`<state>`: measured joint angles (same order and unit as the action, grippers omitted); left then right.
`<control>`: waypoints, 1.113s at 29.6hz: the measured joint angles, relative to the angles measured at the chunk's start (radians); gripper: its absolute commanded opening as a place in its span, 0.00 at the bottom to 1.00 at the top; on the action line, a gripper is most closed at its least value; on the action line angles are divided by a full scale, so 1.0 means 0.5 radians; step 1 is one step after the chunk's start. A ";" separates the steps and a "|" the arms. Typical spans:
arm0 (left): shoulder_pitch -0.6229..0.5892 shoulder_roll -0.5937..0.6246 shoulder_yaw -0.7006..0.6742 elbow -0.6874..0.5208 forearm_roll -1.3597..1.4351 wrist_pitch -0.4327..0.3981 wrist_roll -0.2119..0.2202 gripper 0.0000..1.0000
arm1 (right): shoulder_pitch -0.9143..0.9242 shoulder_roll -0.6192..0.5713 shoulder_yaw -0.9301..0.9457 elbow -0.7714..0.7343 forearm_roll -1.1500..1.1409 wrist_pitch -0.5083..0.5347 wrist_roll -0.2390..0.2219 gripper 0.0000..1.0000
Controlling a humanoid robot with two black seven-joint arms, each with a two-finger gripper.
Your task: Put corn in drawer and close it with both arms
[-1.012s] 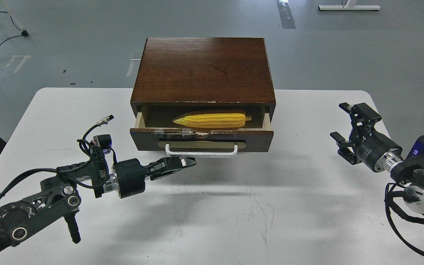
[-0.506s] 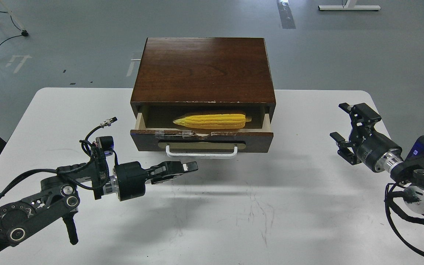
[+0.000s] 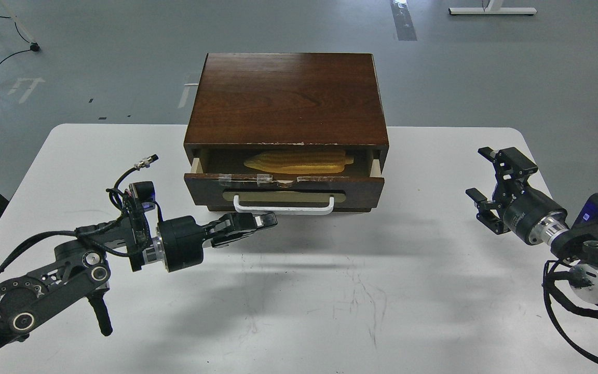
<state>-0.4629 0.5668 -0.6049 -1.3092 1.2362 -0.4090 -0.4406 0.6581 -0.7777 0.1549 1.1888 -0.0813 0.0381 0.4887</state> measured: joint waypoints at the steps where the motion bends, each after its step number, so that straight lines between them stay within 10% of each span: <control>1: -0.012 -0.007 -0.002 0.019 0.000 0.000 0.000 0.00 | 0.000 0.000 0.000 0.000 0.000 0.000 0.000 0.99; 16: -0.111 -0.123 -0.080 0.303 -0.002 0.002 -0.008 0.00 | -0.002 0.000 0.000 0.000 0.000 -0.002 0.000 0.99; 26: -0.010 -0.013 -0.051 0.072 -0.078 -0.149 -0.013 0.00 | -0.016 0.000 0.001 0.000 0.000 -0.003 0.000 0.99; 29: 0.040 0.016 -0.052 -0.061 -0.080 -0.158 -0.026 0.39 | -0.016 0.000 0.003 0.000 0.000 -0.003 0.000 0.99; 30: 0.054 0.022 -0.058 -0.104 -0.081 -0.159 -0.039 0.82 | -0.016 0.000 0.005 0.000 0.000 -0.005 0.000 0.99; 31: 0.070 0.025 -0.067 -0.146 -0.082 -0.159 -0.053 1.00 | -0.016 0.000 0.010 0.000 0.000 -0.010 0.000 0.99; 33: 0.087 0.027 -0.093 -0.208 -0.098 -0.160 -0.070 1.00 | -0.015 0.001 0.022 -0.001 0.000 -0.028 0.000 1.00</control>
<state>-0.4194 0.5805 -0.6514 -1.4133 1.1873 -0.4889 -0.4757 0.6508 -0.7771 0.1658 1.1883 -0.0813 0.0239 0.4887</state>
